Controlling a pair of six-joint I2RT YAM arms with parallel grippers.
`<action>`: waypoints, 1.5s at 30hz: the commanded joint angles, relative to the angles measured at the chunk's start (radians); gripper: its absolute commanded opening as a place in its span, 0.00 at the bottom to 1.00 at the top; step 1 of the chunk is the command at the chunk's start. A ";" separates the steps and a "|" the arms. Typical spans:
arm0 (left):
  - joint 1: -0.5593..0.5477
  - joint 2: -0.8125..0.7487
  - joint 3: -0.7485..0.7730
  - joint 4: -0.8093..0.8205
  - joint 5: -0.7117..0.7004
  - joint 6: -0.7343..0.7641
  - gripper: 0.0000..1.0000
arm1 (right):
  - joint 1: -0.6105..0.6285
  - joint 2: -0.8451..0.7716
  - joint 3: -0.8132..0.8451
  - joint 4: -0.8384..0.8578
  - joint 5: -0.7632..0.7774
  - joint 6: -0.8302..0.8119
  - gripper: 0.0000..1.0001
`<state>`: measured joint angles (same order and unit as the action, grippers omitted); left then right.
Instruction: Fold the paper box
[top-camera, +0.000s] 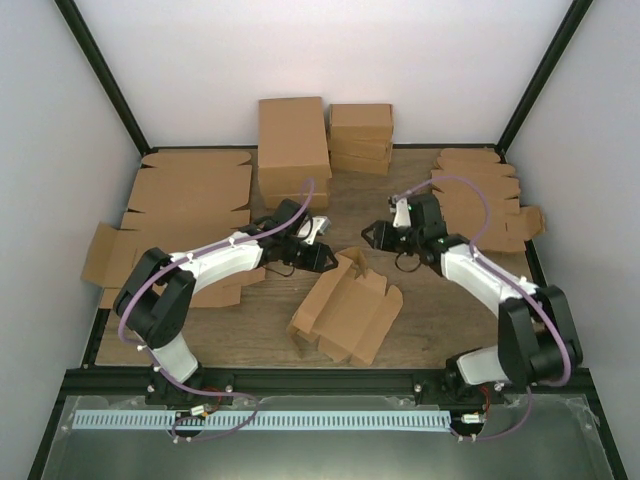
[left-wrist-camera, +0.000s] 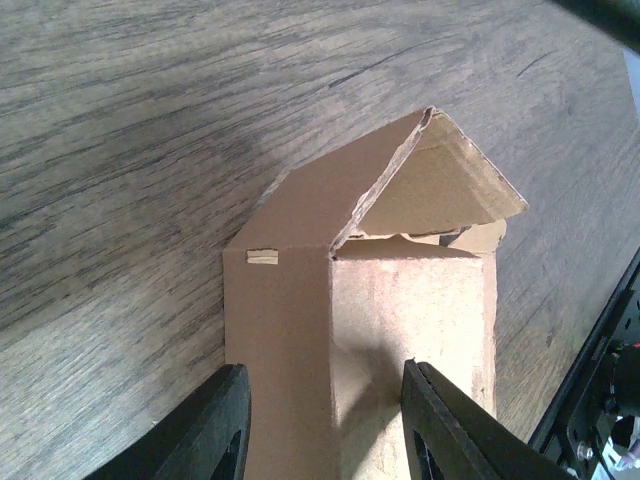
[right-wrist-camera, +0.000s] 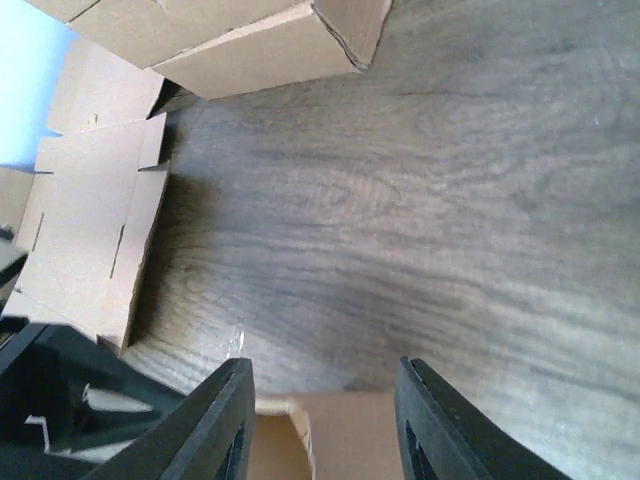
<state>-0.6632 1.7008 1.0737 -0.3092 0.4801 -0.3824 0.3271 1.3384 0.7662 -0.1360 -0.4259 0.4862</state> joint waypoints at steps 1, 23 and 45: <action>-0.009 0.005 0.024 -0.012 0.004 0.005 0.44 | -0.017 0.122 0.127 -0.044 -0.030 -0.082 0.40; -0.038 -0.019 0.025 -0.017 -0.006 -0.015 0.44 | -0.021 0.170 -0.024 0.097 -0.299 -0.165 0.17; -0.043 -0.007 0.039 -0.009 0.043 -0.018 0.45 | -0.022 -0.042 -0.387 0.459 -0.323 -0.081 0.23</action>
<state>-0.7013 1.7004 1.0904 -0.3279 0.4889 -0.3973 0.3115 1.3697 0.4263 0.2077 -0.7380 0.3801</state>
